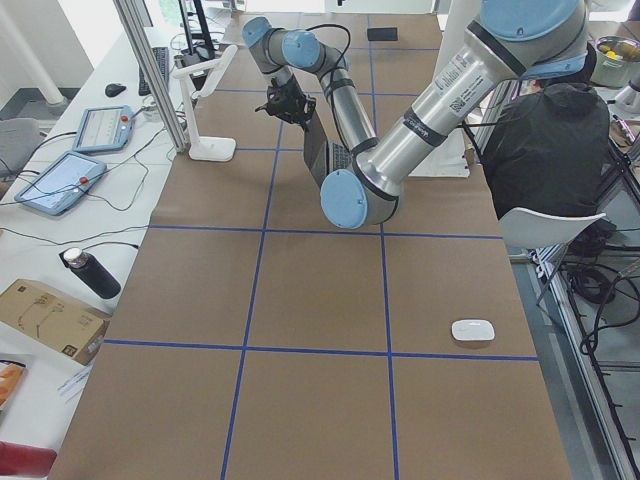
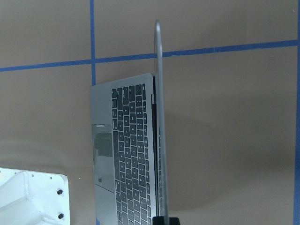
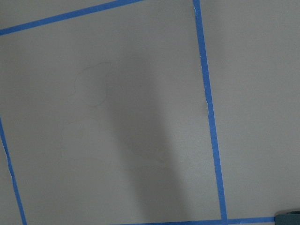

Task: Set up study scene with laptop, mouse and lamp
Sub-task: 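Slide the laptop farther from the robot toward the lamp with the left gripper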

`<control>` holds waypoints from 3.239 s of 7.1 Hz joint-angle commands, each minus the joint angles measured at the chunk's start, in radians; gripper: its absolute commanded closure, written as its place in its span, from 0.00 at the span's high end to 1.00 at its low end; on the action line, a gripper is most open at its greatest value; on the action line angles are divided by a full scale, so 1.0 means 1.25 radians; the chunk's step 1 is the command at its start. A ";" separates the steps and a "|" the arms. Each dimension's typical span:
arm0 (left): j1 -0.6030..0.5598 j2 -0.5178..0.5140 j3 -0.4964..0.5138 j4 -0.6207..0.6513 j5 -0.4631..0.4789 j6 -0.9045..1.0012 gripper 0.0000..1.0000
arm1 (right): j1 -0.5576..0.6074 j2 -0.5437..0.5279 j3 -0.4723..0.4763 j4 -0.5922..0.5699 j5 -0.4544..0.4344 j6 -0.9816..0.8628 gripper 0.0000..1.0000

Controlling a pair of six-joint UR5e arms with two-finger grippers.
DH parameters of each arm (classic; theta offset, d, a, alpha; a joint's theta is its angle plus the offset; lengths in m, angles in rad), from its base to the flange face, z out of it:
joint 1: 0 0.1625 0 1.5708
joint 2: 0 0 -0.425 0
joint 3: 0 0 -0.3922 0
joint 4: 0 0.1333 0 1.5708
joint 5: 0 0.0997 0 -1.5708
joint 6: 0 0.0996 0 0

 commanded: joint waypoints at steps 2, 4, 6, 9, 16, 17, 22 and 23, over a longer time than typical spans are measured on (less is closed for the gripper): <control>-0.001 -0.005 0.067 -0.088 0.002 -0.002 0.00 | 0.000 0.000 -0.001 0.000 0.000 0.001 1.00; -0.001 -0.022 0.112 -0.127 0.018 -0.002 0.00 | 0.000 0.001 -0.001 0.000 0.000 0.002 1.00; -0.005 -0.025 0.165 -0.199 0.040 0.000 0.00 | 0.000 0.002 -0.001 0.000 0.000 0.002 1.00; -0.018 -0.027 0.223 -0.293 0.048 -0.009 0.00 | 0.000 0.005 -0.001 0.000 0.000 0.002 1.00; -0.032 0.001 0.272 -0.467 0.048 -0.123 0.00 | 0.000 0.003 0.000 0.000 0.000 0.002 1.00; -0.032 0.023 0.267 -0.511 0.047 -0.157 0.00 | 0.000 0.003 0.000 0.000 0.000 0.001 1.00; -0.029 0.080 0.185 -0.531 0.047 -0.186 0.36 | 0.000 0.003 -0.001 0.000 -0.001 0.002 1.00; -0.028 0.078 0.183 -0.530 0.048 -0.186 0.99 | 0.000 0.003 -0.006 0.000 -0.001 0.002 1.00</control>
